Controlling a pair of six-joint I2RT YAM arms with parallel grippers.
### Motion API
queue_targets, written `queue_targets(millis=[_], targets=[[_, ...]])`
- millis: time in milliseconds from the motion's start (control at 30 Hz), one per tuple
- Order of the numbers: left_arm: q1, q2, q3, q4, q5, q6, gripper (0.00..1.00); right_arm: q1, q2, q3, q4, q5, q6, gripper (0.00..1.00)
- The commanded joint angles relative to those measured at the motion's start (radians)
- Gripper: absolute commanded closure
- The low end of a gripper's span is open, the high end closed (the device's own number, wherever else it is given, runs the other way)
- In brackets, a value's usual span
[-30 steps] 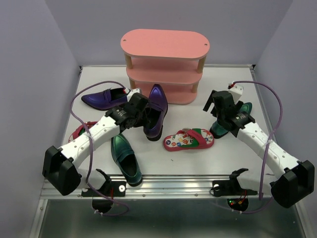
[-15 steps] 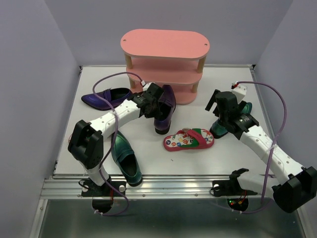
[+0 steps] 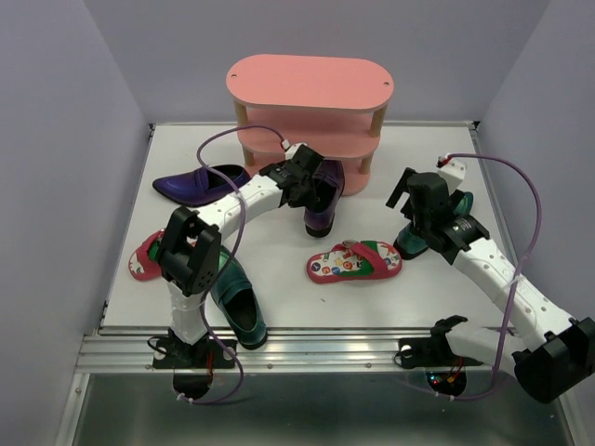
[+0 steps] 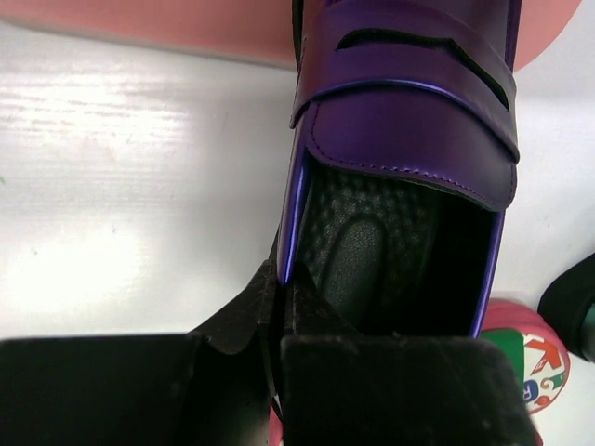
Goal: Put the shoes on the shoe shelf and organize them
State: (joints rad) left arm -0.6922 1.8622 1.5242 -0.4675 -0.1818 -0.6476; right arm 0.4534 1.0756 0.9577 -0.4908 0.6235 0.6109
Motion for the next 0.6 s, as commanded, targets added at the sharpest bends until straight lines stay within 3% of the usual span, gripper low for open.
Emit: queue_targets(millis=[0,567], targets=[[-0.003,-0.009,0.126,0.139,-0.027,0.016,1.0,0.005,-0.032,0.009,-0.015,0.015,0.013,0.0],[-0.003,0.127,0.272,0.185,-0.122,0.009,1.0,0.005,-0.034,0.024,-0.06,0.027,0.03,0.0]])
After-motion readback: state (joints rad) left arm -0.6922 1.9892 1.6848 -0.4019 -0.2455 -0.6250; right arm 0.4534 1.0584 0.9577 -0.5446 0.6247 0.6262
